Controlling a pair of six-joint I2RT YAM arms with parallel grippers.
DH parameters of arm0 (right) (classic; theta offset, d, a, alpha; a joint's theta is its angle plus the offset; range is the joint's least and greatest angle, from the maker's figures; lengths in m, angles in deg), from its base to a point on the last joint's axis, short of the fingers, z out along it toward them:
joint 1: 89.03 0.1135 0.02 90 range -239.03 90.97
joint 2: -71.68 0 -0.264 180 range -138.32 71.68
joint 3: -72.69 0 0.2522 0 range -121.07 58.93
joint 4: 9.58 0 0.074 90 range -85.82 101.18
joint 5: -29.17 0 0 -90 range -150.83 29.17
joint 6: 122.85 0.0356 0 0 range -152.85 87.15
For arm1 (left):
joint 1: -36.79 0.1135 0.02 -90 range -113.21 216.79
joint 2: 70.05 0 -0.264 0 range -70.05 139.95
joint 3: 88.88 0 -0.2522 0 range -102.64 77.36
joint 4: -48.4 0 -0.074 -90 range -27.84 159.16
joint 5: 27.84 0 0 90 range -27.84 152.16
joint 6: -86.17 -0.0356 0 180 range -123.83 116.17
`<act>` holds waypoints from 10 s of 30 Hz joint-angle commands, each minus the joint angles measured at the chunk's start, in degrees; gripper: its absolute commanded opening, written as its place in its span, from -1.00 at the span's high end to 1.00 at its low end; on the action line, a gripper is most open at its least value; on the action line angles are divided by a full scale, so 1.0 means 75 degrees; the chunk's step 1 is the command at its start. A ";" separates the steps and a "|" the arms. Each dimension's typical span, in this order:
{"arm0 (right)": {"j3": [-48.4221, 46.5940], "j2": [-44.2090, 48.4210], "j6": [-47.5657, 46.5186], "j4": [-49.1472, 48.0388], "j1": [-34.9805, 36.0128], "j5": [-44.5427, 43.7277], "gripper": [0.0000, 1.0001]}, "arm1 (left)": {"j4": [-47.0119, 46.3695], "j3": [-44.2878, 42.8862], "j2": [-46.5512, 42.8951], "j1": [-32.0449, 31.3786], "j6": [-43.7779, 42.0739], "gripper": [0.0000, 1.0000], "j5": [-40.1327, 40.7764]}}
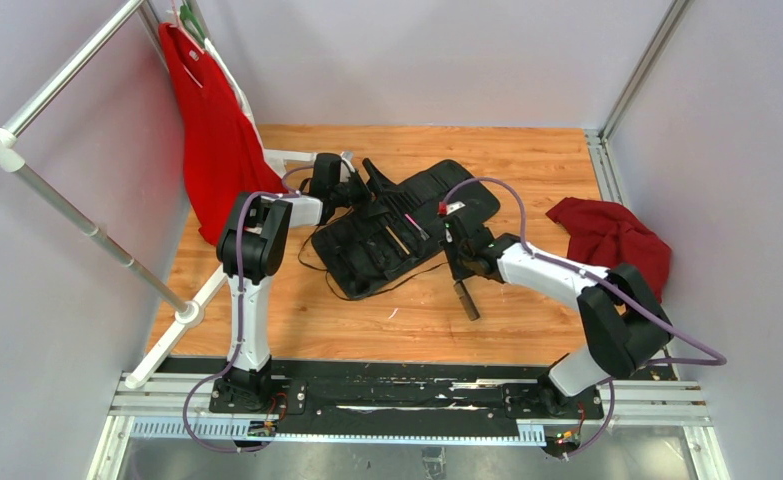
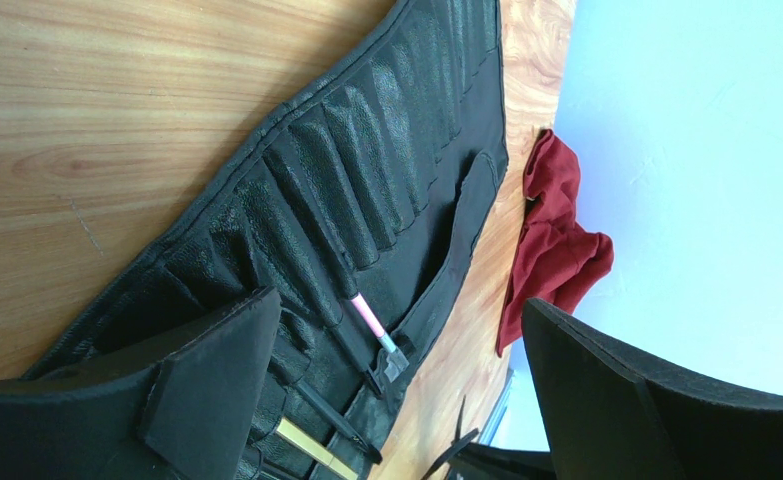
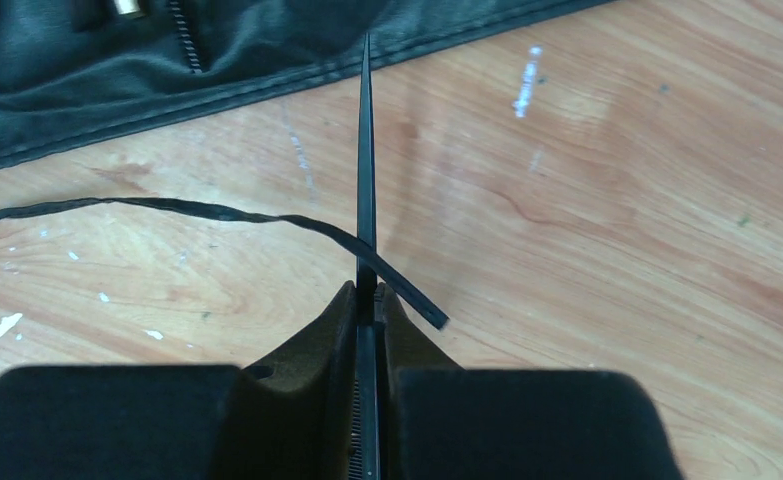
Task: Organize the makeup
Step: Pick up the makeup tool from the center of the board, then place the makeup tool in the cosmetics bag.
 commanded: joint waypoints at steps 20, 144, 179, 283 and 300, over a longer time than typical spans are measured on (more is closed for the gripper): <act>-0.1489 0.0055 -0.0912 0.1177 -0.1692 0.0145 0.96 | 0.0773 0.0156 0.0082 0.0105 -0.0181 -0.96 0.0143; -0.9607 -0.6565 -0.2111 0.5985 -0.1263 0.2893 0.99 | 0.0235 0.0471 -0.0058 0.0231 0.0159 -0.96 -0.0029; -1.0166 -0.6980 -0.2076 0.5783 -0.1405 0.2717 0.99 | 0.0234 0.0537 -0.0057 0.0252 0.0153 -0.96 -0.0029; -0.8425 -0.5359 -0.2407 0.5411 -0.1744 0.2784 0.99 | 0.0223 0.0497 -0.0161 0.0304 0.0195 -0.96 0.0013; -0.9222 -0.5754 -0.3245 0.6118 -0.1814 0.3202 0.99 | 0.0240 0.0400 -0.0174 0.0316 0.0227 -0.96 -0.0021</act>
